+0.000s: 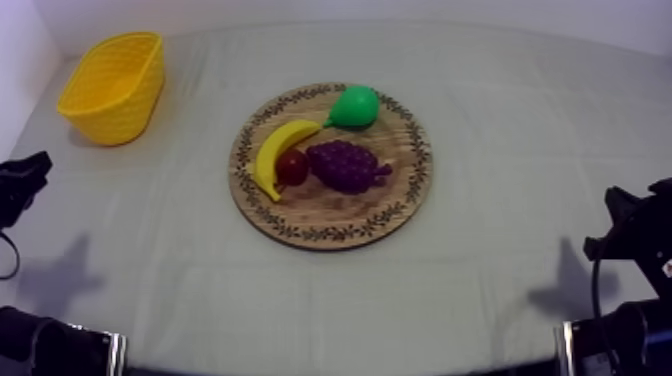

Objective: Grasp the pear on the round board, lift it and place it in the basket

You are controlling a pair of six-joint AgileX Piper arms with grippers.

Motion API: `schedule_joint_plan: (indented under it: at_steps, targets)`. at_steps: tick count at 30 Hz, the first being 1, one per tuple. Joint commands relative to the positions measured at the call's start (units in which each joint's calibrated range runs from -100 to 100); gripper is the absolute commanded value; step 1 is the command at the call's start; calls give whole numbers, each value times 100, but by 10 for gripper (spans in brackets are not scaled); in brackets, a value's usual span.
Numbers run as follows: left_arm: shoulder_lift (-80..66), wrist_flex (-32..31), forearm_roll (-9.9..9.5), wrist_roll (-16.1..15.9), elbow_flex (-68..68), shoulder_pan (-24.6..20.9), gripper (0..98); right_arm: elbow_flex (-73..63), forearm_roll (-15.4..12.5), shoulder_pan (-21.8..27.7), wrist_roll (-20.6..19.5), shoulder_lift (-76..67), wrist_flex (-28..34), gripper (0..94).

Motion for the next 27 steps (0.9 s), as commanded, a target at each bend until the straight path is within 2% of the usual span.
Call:
schedule_joint_plan:
  at_steps: [1, 8, 11, 22, 27]
  targets:
    - [750, 672, -34, 106, -1180, 2, 7, 1, 0, 1, -4, -2, 0, 4]
    - [2332, 2188, -331, 597, -3121, 56, 2, 1, 0, 1, -4, -2, 0, 4]
    - [3046, 2728, -388, 668, -3895, 62, 1, 1, 0, 1, -4, -2, 0, 4]
    - [5570, 4461, -367, 637, -6567, 84, 1, 1, 0, 1, -4, -2, 0, 4]
    - [6344, 4895, -383, 676, -7329, 144, 1, 1, 0, 1, -4, -2, 0, 4]
